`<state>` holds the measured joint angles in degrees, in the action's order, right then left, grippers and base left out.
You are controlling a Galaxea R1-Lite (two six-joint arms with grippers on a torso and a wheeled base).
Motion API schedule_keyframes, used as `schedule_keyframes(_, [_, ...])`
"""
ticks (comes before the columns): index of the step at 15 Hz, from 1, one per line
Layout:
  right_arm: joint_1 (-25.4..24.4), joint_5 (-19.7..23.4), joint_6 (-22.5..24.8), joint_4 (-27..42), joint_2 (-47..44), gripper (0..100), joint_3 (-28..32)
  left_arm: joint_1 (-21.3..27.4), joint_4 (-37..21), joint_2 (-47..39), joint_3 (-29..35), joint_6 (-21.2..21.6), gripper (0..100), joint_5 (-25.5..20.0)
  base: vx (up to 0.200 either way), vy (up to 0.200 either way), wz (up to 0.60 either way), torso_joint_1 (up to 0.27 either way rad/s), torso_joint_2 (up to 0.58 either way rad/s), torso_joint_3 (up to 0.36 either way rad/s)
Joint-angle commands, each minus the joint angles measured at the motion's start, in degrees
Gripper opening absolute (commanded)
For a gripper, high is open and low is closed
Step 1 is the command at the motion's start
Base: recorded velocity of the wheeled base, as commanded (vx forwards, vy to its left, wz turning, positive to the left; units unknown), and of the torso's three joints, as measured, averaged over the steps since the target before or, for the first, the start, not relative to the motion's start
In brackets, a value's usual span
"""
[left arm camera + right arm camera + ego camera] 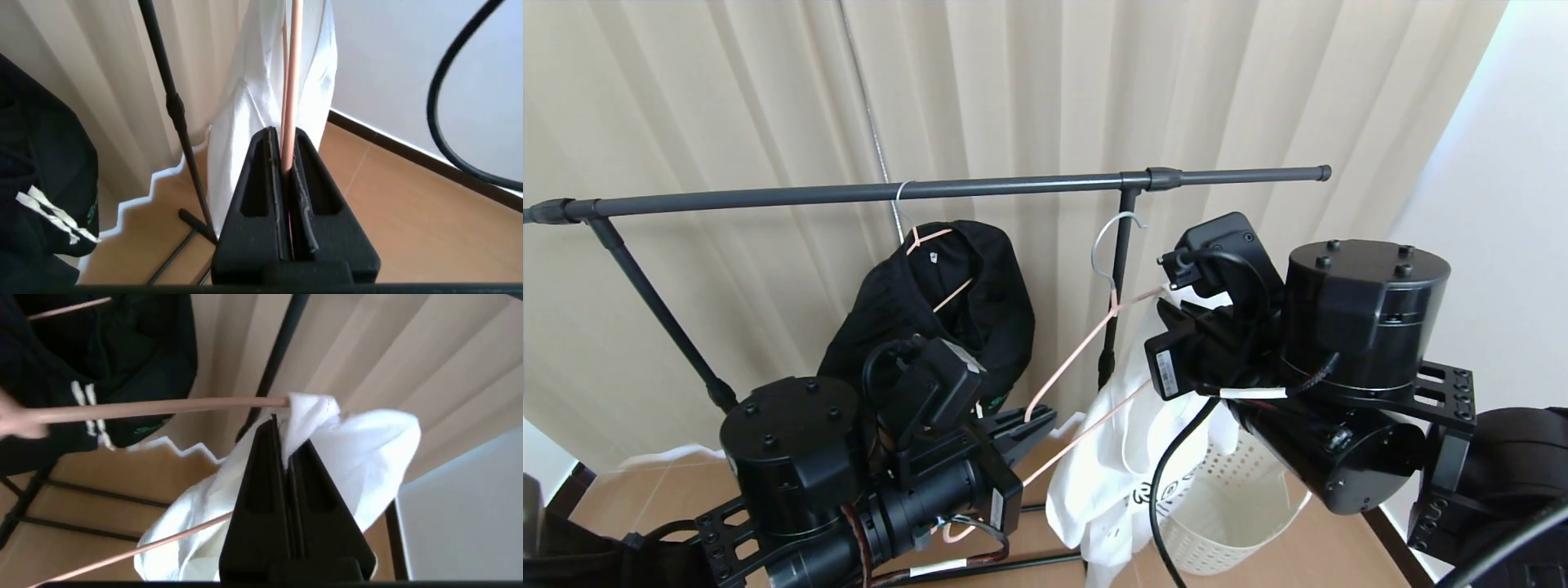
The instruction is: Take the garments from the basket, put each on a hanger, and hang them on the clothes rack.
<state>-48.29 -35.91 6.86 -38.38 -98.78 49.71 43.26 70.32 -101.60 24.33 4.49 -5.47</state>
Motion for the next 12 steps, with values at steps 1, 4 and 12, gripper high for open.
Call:
schedule_keyframes(1, [-2.43,0.05,-0.89,-0.03,0.34,0,0.12,-0.02,0.0,-0.09,-0.07,0.0,0,0.02,0.0,0.0,0.0,0.0,0.0,0.0])
schedule_keyframes(4, [-5.06,0.05,-1.5,-0.03,1.13,0,-0.41,-0.11,0.17,-0.01,0.1,0.0,0,0.02,0.0,0.0,0.0,0.0,0.0,0.0])
schedule_keyframes(12, [-7.52,4.36,-2.12,-0.12,3.68,0,-2.87,-1.08,4.57,0.08,0.1,-0.09,0,1.17,0.0,0.0,0.0,0.0,0.0,0.0])
